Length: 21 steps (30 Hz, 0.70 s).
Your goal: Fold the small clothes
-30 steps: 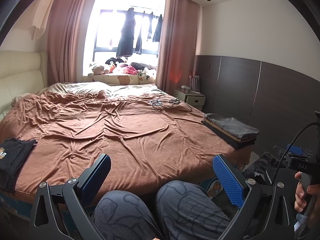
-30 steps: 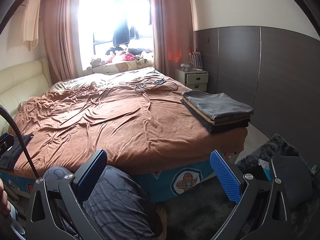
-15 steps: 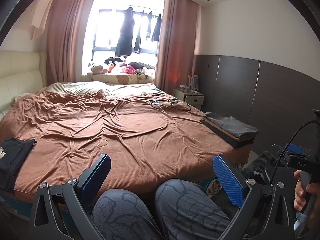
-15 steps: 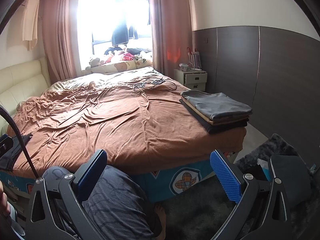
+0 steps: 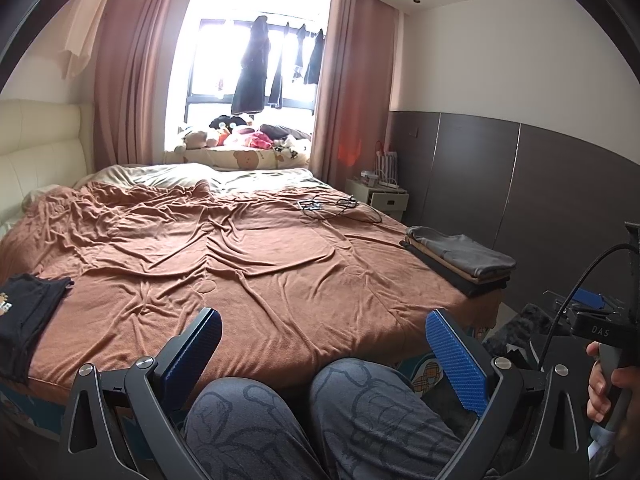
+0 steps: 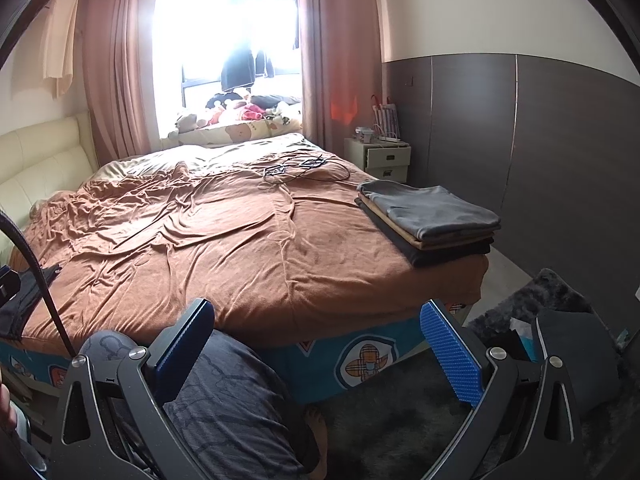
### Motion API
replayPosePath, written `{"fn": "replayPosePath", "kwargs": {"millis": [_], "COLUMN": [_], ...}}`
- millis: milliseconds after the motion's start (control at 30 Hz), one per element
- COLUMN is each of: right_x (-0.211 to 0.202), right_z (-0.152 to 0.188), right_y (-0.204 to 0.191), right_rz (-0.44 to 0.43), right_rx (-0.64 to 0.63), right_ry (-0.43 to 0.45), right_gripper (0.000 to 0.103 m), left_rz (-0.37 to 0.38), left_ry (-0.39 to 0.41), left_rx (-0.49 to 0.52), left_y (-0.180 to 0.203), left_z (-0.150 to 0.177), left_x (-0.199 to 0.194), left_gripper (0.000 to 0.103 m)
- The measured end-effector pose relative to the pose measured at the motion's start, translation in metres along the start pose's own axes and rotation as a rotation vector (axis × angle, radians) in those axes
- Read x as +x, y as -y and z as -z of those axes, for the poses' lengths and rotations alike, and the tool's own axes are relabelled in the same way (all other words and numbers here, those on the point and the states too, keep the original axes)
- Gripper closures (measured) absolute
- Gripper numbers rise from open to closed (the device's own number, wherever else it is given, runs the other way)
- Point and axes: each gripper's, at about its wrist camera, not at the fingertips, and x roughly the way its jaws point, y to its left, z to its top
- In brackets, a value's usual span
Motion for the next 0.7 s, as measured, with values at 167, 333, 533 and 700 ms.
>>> {"fn": "replayPosePath", "kwargs": {"millis": [167, 333, 533, 700], "right_x": [-0.0014, -0.0016, -0.0016, -0.0024], "right_z": [-0.0001, -0.0010, -0.0010, -0.0021], "right_y": [0.0010, 0.0020, 0.0018, 0.0054], "right_rz": [0.004, 0.004, 0.007, 0.007], "right_rx": [-0.006, -0.013, -0.014, -0.018], "right_ry": [0.004, 0.007, 0.008, 0.011], "right_gripper": [0.000, 0.000, 0.000, 0.000], "left_rz": [-0.002, -0.001, -0.001, 0.000], "left_ry": [0.001, 0.001, 0.000, 0.001], "left_rx": [-0.001, -0.002, -0.004, -0.003], "left_y": [0.0022, 0.0014, 0.0045, 0.0040], "left_z": [-0.0001, 0.0001, 0.0010, 0.0010], "left_x": [-0.0001, -0.0005, -0.0021, -0.0020], "left_gripper": [0.000, 0.000, 0.000, 0.000]}}
